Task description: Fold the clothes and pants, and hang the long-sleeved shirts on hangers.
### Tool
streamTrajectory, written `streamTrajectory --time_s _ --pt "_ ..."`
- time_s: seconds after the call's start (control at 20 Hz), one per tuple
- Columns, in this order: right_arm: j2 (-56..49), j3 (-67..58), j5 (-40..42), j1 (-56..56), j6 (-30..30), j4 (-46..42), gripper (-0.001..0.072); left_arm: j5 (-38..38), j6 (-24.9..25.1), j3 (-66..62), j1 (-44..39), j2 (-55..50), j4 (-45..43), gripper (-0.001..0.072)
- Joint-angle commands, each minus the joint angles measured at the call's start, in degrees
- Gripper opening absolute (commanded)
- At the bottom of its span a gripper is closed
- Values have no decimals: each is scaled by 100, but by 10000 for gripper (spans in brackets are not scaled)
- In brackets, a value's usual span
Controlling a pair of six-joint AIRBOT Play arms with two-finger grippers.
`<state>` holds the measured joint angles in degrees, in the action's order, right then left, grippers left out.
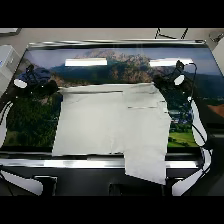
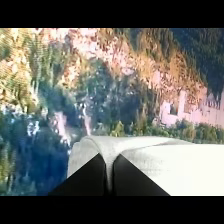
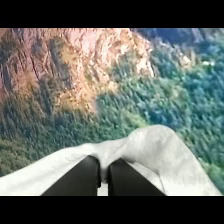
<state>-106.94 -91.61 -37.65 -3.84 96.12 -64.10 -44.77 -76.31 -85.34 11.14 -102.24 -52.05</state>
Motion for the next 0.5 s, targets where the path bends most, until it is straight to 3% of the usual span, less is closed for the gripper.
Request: streamTrajectory --time_s 0.0,0.25,0.35,0.45 --pt "173 -234 -693 -63 7 9 48 -575 2 -380 79 -46 0 20" --pt "942 -529 -4513 -490 -98 -391 48 -4089 -31 -1008 546 50 -365 19" --pt "984 -157 -5263 -398 -31 -732 48 -4544 -157 -562 555 50 -717 19" --pt "960 487 -5206 -310 76 -684 48 -4542 -170 101 553 50 -647 19"
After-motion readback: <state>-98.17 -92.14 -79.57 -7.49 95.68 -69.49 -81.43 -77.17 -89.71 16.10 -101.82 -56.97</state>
